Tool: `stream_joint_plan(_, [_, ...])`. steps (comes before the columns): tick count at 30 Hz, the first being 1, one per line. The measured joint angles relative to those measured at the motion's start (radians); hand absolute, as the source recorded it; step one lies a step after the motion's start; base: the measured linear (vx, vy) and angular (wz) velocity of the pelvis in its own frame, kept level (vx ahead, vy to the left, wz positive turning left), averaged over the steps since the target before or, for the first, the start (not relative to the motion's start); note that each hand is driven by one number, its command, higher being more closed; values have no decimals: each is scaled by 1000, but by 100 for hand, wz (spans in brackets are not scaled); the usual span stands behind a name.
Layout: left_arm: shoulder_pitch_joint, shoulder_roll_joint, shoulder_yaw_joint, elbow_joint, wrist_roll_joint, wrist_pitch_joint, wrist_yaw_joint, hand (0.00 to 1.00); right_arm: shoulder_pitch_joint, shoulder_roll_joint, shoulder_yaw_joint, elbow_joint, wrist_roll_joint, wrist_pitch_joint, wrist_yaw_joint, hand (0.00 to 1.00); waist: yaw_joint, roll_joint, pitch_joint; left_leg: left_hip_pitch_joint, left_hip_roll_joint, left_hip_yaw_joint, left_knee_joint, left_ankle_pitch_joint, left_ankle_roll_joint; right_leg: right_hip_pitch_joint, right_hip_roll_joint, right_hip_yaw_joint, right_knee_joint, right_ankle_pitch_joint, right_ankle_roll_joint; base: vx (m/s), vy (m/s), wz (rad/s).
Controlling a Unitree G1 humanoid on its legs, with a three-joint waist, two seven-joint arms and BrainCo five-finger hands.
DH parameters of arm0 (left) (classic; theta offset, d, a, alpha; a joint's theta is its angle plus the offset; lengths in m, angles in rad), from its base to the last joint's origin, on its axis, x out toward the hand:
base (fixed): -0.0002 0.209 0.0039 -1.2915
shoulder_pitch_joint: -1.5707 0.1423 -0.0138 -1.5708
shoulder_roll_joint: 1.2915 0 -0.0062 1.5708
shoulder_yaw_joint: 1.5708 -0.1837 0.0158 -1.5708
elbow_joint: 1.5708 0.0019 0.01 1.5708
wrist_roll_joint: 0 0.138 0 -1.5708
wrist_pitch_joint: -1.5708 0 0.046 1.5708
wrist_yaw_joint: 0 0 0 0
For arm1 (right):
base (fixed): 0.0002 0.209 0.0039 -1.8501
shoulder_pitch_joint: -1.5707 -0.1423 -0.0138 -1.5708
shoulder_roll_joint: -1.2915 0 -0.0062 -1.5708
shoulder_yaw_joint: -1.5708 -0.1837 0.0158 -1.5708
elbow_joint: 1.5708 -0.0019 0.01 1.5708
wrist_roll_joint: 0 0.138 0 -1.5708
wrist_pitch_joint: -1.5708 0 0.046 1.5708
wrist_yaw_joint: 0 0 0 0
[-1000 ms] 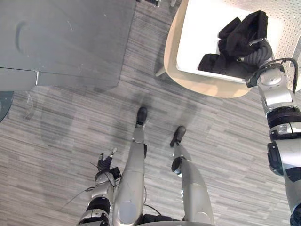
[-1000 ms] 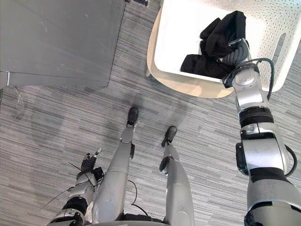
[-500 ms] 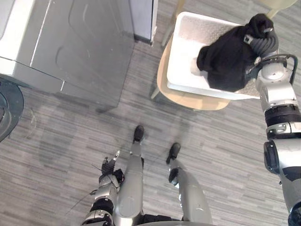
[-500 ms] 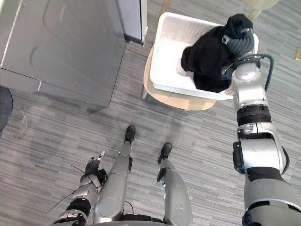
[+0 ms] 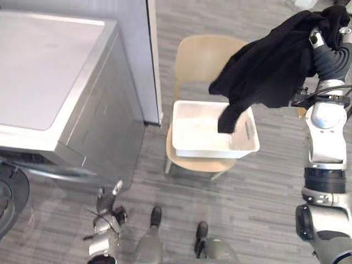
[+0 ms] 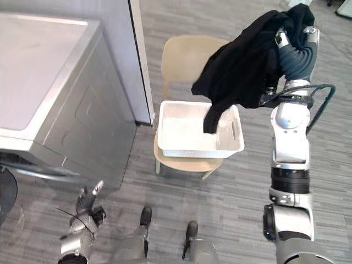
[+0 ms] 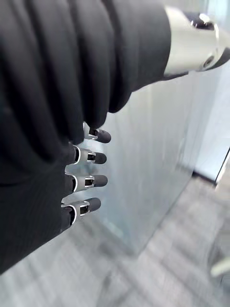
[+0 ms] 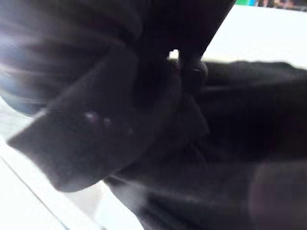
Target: Pick up the laundry basket with both hands and put the clothes into the washing machine.
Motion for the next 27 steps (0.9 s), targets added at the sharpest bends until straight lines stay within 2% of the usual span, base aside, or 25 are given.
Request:
stream_joint_plan(3, [5,-2,-35,-158,18,-8,20,0,0,90,60,-51,-29,-33,-1,100,-18,11,-40,42,-2,33,0,-18,3,33,1,31,-19,3,5,52,19,-33])
stream_joint_plan(5, [-2,3,-82,-234,36,-13,35,0,0,131,124,-71,-27,-49,1,100,-20,25,-73,52,-4,60,0,-25,5,38,2,56,-35,12,10,29,30,-38])
stream_joint_plan(6, [-17,4,-119,-292,41,-16,38,0,0,153,166,-75,-25,-66,4,100,-22,33,-80,67,-4,73,0,-29,9,53,2,68,-52,21,13,14,31,-29])
stream_joint_plan(9, [-100,36,-228,-379,83,-35,35,0,-1,210,266,-75,-23,-71,30,100,-25,55,-105,88,-6,102,-1,-35,11,76,3,97,-85,45,17,-13,38,-32])
stream_joint_plan(12, [-232,80,-296,-389,78,-61,35,0,-2,268,366,-66,-16,-73,51,100,-42,64,-115,111,-5,137,-1,-38,11,93,5,130,-111,68,18,-32,21,-30])
stream_joint_plan(15, [-334,89,-369,-384,65,-79,32,0,-3,292,437,-63,8,-73,76,100,-48,65,-120,135,-6,164,-2,-42,10,104,6,160,-116,77,21,-48,17,-28])
stream_joint_plan(17, [-401,87,-427,-354,36,-83,15,0,-3,303,451,-63,19,-73,90,100,-51,68,-132,137,-7,171,-3,-46,6,103,5,170,-117,81,23,-55,14,-14])
stream_joint_plan(19, [-415,87,-441,-336,28,-83,12,0,-4,308,456,-63,21,-73,91,100,-56,72,-141,139,-8,175,-3,-46,6,103,4,174,-117,82,24,-33,9,-7])
stream_joint_plan(20, [-415,87,-444,-328,14,-83,11,0,-4,310,466,-62,22,-73,91,100,-71,77,-152,140,-10,177,-3,-46,6,103,3,176,-118,84,24,-21,8,-4])
stream_joint_plan(27, [-475,99,-495,-270,-57,-82,-14,0,-4,292,472,-62,62,-73,111,100,-76,86,-164,139,-12,183,-5,-46,5,108,2,183,-140,100,20,-28,2,-4])
